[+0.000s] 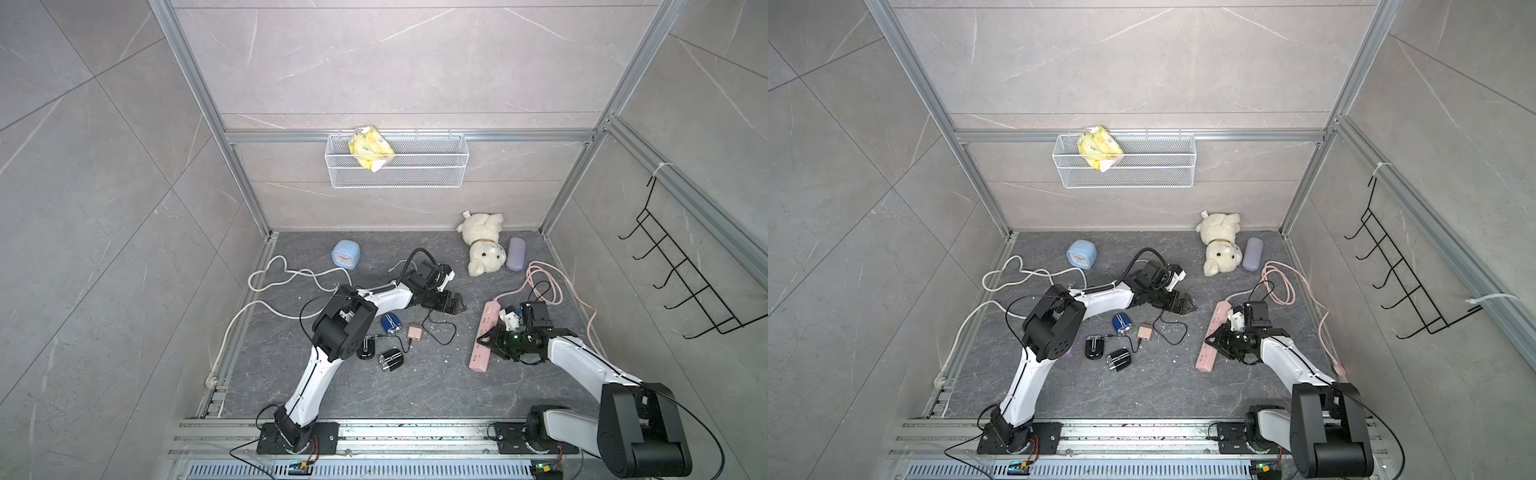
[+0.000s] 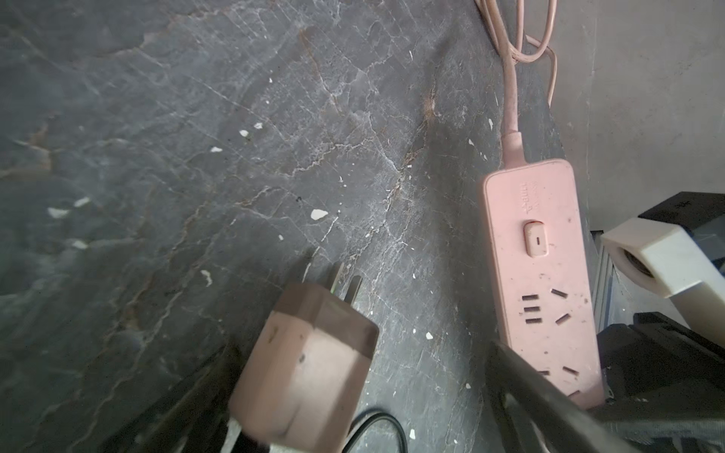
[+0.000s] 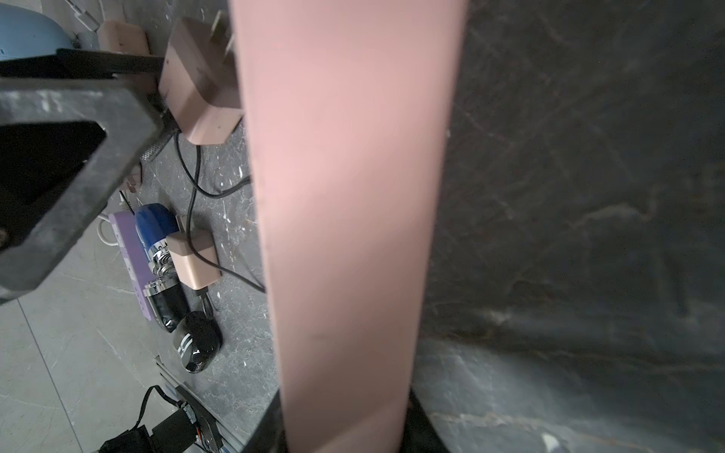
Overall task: Unplug the electric shaver
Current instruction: Place the socket at the center of the board, then reset both arms
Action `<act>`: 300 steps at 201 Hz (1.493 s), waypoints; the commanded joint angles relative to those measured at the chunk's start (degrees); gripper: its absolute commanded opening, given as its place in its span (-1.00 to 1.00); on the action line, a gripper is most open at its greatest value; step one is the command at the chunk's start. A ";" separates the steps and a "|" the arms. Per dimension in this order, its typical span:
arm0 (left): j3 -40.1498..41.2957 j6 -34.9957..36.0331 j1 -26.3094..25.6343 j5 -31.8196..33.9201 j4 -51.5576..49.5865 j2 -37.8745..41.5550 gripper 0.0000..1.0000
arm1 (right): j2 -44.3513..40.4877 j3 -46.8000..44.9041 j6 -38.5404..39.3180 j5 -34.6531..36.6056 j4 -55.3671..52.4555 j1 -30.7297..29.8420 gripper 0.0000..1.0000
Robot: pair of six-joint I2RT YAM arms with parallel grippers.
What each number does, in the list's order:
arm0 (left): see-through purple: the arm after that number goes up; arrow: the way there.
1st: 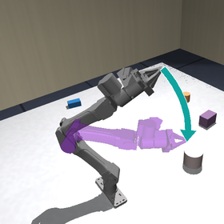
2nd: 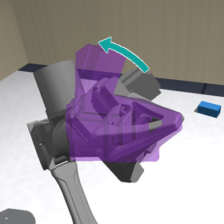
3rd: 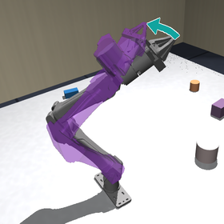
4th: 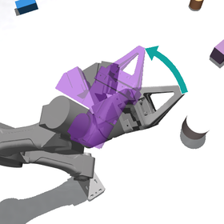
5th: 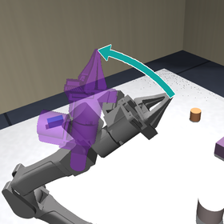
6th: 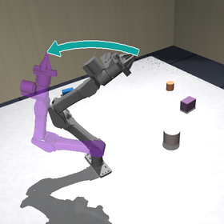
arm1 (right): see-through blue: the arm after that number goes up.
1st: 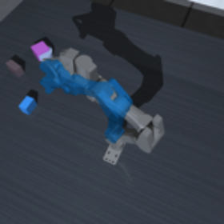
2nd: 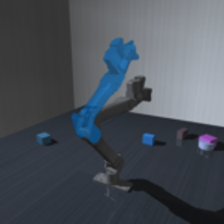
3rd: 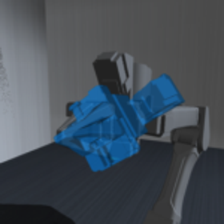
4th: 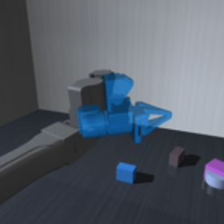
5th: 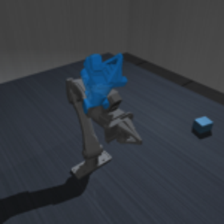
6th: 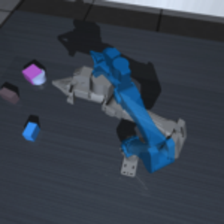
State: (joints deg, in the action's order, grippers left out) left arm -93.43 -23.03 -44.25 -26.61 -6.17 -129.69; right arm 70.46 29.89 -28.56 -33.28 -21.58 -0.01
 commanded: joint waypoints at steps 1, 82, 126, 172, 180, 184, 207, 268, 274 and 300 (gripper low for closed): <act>0.09 0.57 0.57 2.82 -4.87 4.06 0.99 | 0.64 0.00 0.47 -0.72 -0.76 0.09 -0.24; 0.08 1.50 0.50 3.66 -7.12 14.02 0.99 | -5.38 1.69 -1.11 5.11 -6.28 0.07 -0.03; 1.07 5.56 0.40 9.37 -12.73 23.95 0.99 | -8.15 10.10 2.31 4.11 -8.51 0.02 0.02; 9.06 10.10 1.70 24.78 -18.04 37.64 0.99 | -8.35 17.85 6.82 9.71 -1.45 0.08 0.13; 11.66 9.86 2.70 26.50 -17.95 40.18 0.99 | -8.15 18.41 7.89 11.50 0.07 0.07 0.15; 13.02 9.64 3.40 27.25 -17.91 41.55 0.99 | -8.08 18.45 8.46 12.32 1.30 0.03 0.16; 22.60 8.88 8.09 34.06 -17.11 50.62 0.99 | -7.67 16.76 10.34 19.18 8.93 0.10 0.21; 50.60 15.17 23.99 47.22 -5.26 73.73 0.99 | 1.24 7.99 16.23 29.09 31.37 0.07 0.24; 52.18 15.46 25.66 46.96 -3.58 73.91 0.99 | 2.17 7.25 16.41 30.56 32.85 0.08 0.24; 58.54 17.42 31.11 45.84 6.76 69.49 0.99 | 6.33 5.03 18.80 36.11 38.26 0.02 0.29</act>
State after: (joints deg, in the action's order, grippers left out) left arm -38.85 -9.74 -16.91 16.86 -11.99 -56.45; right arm 74.08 36.42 -13.69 -3.88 8.45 -0.01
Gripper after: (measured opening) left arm 0.996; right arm 0.640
